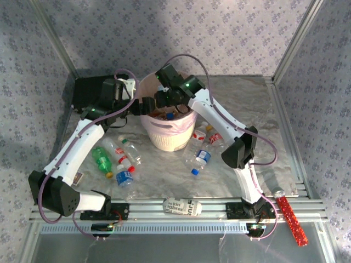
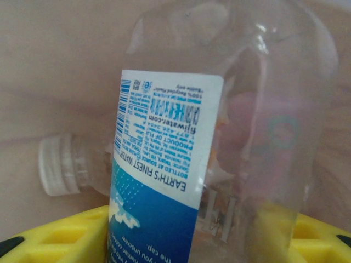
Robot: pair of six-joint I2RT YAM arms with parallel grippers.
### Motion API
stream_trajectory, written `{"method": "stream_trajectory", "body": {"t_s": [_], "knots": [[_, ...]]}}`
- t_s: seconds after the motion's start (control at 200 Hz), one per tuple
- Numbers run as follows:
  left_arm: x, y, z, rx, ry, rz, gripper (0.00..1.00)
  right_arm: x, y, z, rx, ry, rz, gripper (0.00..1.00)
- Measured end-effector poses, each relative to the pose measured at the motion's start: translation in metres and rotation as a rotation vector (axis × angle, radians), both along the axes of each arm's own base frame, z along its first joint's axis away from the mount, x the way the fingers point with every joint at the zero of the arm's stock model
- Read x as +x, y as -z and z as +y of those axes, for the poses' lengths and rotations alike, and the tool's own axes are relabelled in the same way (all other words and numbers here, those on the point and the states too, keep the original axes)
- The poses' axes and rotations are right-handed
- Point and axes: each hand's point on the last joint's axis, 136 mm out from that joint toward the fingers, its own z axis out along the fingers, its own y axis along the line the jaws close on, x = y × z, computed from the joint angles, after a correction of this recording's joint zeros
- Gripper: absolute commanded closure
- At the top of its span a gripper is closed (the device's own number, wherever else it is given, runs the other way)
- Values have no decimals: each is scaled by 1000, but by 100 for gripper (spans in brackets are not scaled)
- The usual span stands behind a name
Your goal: Put the plastic bottles in the bin
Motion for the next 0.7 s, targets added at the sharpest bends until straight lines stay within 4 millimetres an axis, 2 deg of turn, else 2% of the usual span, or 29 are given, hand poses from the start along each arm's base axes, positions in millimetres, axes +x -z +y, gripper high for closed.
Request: {"method": "stream_trajectory", "body": {"t_s": [0.09,0.17,0.295,0.42,0.46,0.505,0.63,0.7], "knots": [[0,0,0,0,0,0,13,-1,19,-2,-19,3,45,38],[0,0,0,0,-1,0,13,2,33,-6,-29,22,78,29],[0,0,1,2,-3,-1,13,8,38,-12,-23,41,95,17],[1,0,1,3,-4,0,13,9,52,-14,-39,48,123,11],[1,0,1,5,-7,0,13,8,52,-14,-44,45,124,9],[1,0,1,6,-7,2,13,8,52,-15,-47,48,123,1],[1,0,1,6,-7,3,13,9,49,-18,-62,41,110,1],[1,0,1,6,-7,3,13,11,41,-15,-52,30,89,1]]}}
